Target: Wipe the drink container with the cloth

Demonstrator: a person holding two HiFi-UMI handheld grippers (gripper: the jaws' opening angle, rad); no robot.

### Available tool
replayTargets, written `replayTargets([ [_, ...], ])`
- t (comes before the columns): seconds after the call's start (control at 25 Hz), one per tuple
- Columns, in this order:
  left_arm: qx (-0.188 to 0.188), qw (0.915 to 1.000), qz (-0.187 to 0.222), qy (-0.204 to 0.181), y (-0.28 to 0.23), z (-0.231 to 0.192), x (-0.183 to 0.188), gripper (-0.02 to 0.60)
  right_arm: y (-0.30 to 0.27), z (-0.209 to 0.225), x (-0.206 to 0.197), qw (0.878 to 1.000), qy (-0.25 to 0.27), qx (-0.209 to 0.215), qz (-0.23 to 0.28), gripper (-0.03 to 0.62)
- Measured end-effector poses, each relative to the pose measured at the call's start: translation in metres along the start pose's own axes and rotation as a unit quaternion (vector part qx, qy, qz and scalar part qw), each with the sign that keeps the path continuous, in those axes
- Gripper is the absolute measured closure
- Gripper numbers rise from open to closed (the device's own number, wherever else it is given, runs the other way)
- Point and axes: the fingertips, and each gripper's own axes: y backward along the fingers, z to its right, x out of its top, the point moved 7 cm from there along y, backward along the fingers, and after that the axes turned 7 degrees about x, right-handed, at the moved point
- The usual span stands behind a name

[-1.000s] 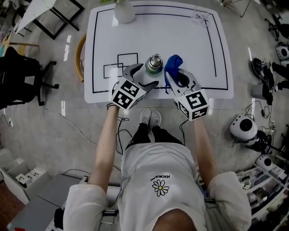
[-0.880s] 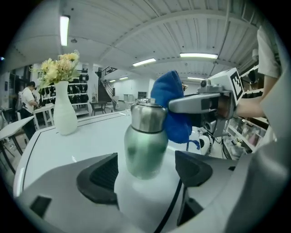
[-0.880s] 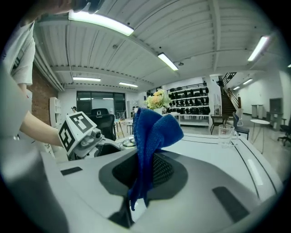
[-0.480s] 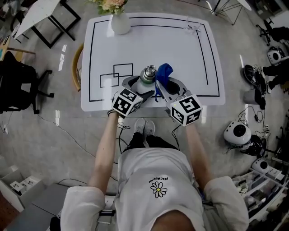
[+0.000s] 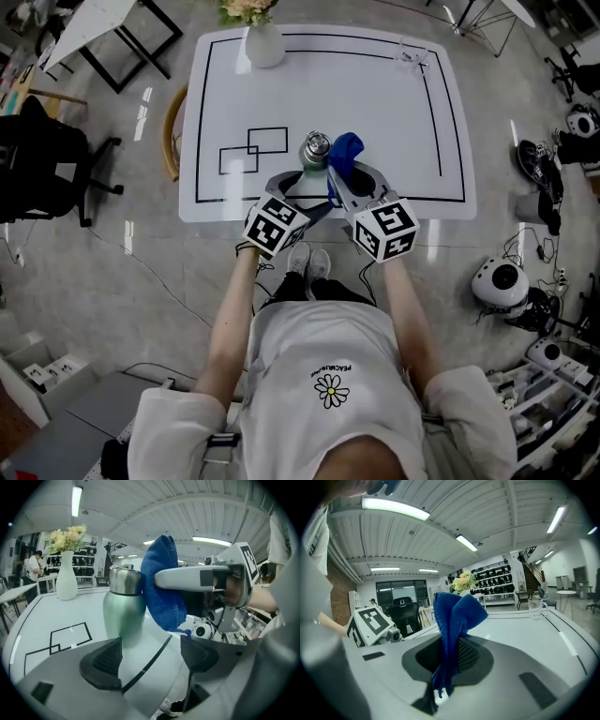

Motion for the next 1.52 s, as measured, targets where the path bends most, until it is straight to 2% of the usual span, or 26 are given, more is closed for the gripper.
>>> replayTargets([
  [0.24, 0.026, 0.9994, 0.023, -0.002, 0.005, -0.025, 0.010, 0.201, 0.001, 0.001, -0.001, 1.000, -0.004, 0.000, -0.004, 0.551],
  [0.44, 0.013, 0.9996, -0.001, -0.025, -0.016, -0.043, 0.014, 0.201, 0.001, -0.002, 0.001, 1.000, 0.002, 0.000, -0.008, 0.551],
  [0.56, 0.007, 0.9996, -0.004, -0.027, -0.017, -0.036, 0.014, 0.201, 0.001, -0.003, 0.001, 1.000, 0.010, -0.002, -0.012, 0.551],
  [0.8, 0.026, 0.9995, -0.012, -0.014, -0.004, -0.025, 0.004, 0.201, -0.002, -0.011, 0.001, 1.000, 0.015, 0.002, -0.015, 0.551],
  [1.16, 0.001, 0.9998, -0.003, -0.021, 0.005, 0.004, 0.000, 0.202, -0.009, -0.030, 0.002, 0.999, 0.018, 0.025, -0.015, 0.551],
  [1.4, 0.034, 0.9992, 0.008, -0.021, 0.016, -0.031, 0.003, 0.201, -0.006, -0.028, 0.002, 0.999, 0.018, 0.021, -0.019, 0.551],
  [1.52, 0.022, 0.9991, 0.006, -0.037, 0.003, -0.049, 0.009, 0.199, -0.008, -0.027, 0.003, 0.999, 0.020, 0.020, -0.023, 0.551],
])
